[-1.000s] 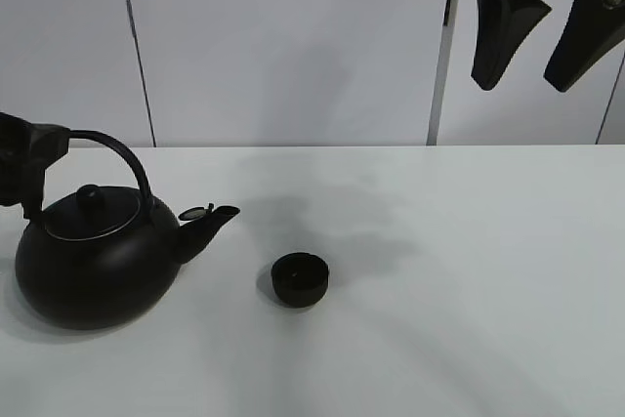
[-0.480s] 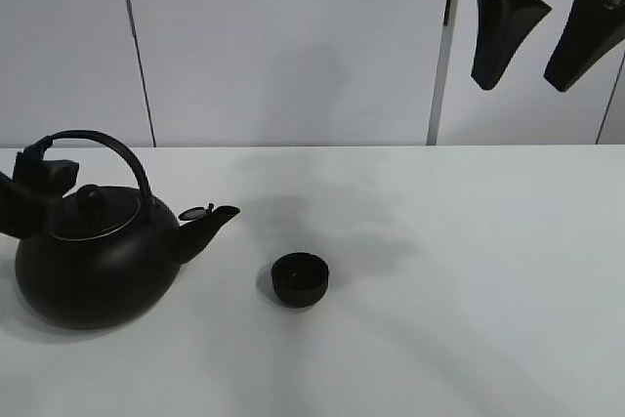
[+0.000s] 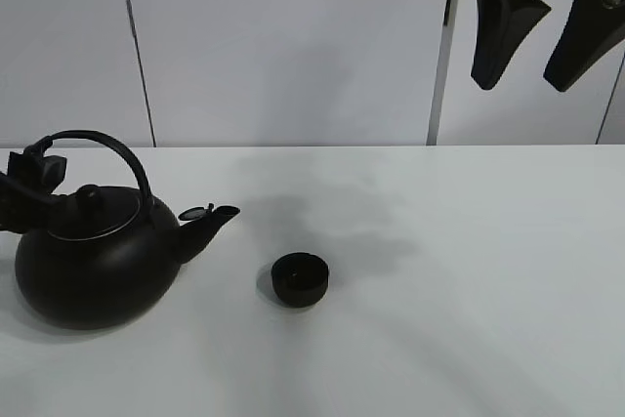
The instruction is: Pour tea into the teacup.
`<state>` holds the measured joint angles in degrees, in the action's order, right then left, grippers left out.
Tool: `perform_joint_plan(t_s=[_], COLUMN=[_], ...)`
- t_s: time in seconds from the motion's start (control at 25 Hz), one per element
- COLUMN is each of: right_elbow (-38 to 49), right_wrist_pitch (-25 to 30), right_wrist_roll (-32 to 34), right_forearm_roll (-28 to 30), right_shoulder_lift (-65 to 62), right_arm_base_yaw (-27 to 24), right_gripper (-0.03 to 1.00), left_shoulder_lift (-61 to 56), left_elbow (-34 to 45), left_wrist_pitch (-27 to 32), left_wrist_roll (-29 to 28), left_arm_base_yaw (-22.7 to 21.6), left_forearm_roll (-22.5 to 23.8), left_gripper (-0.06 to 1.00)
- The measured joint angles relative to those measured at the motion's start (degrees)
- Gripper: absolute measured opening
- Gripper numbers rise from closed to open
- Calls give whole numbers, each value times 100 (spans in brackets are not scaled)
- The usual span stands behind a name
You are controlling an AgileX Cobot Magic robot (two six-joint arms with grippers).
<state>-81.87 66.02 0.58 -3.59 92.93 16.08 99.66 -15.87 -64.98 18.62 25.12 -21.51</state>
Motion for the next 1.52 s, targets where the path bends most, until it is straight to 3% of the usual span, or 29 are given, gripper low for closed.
perform_joint_plan(t_s=[0.36, 0.48, 0.68, 1.04, 1.32, 1.52], right_elbow=[0, 0, 0, 0, 0, 0], right_wrist_pitch=[-4, -4, -11, -26, -42, -42], right_wrist_roll=[0, 0, 0, 0, 0, 0], right_forearm_roll=[0, -5, -5, -5, -5, -5], right_shoulder_lift=[0, 0, 0, 0, 0, 0], right_arm_base_yaw=[0, 0, 0, 0, 0, 0], right_gripper=[45, 45, 45, 45, 45, 45], left_shoulder_lift=[257, 262, 287, 243, -313, -889], left_elbow=[-6, -6, -11, -25, -13, 2], left_wrist_pitch=[-21, -21, -15, 45, 636, 726], left_wrist_roll=[-290, -337, -387, -439, -397, -377], left_arm_base_yaw=[-366, -394, -394, -420, -420, -420], left_forearm_roll=[456, 610, 1016, 1168, 1319, 1326], left_gripper=[49, 39, 11, 11, 11, 11])
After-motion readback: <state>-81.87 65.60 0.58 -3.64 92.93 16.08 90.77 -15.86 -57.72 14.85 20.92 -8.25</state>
